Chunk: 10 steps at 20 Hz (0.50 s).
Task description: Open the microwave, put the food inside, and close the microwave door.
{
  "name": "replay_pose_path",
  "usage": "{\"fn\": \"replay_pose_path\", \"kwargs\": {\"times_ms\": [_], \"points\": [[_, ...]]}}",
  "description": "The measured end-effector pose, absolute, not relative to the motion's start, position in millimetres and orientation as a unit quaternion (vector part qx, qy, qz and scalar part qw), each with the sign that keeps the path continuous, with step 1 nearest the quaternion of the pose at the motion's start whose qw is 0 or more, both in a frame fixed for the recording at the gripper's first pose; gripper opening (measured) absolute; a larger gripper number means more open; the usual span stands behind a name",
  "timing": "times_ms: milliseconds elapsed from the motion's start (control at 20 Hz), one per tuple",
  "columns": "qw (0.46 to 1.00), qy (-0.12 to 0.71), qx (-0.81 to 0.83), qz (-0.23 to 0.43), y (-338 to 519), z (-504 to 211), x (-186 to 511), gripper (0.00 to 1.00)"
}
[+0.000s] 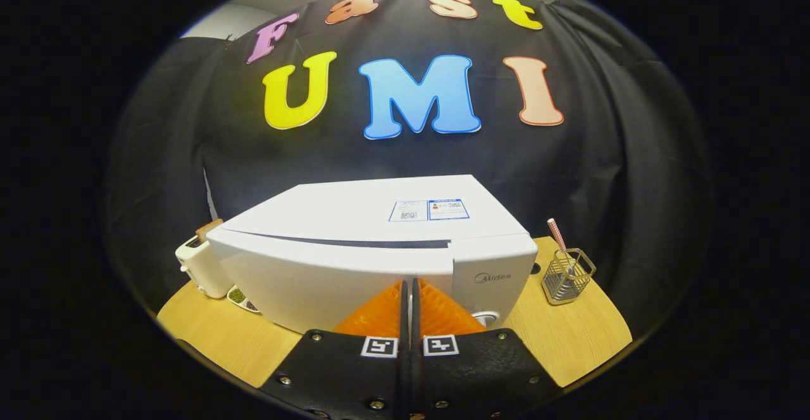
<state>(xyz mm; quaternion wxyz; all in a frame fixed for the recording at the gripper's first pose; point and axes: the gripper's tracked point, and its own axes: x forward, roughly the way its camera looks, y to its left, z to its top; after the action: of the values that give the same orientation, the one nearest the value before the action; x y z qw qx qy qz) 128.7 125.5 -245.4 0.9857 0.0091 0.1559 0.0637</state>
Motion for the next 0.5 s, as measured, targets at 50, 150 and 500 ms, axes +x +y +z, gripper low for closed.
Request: {"fn": "replay_pose_path", "kwargs": {"times_ms": [50, 150, 500], "points": [[0.986, 0.155, 0.006, 0.066, 126, -246, 129, 0.01], [0.986, 0.151, 0.008, 0.067, 124, -247, 133, 0.01], [0.985, 0.15, 0.015, 0.08, 124, -245, 141, 0.01]]}}
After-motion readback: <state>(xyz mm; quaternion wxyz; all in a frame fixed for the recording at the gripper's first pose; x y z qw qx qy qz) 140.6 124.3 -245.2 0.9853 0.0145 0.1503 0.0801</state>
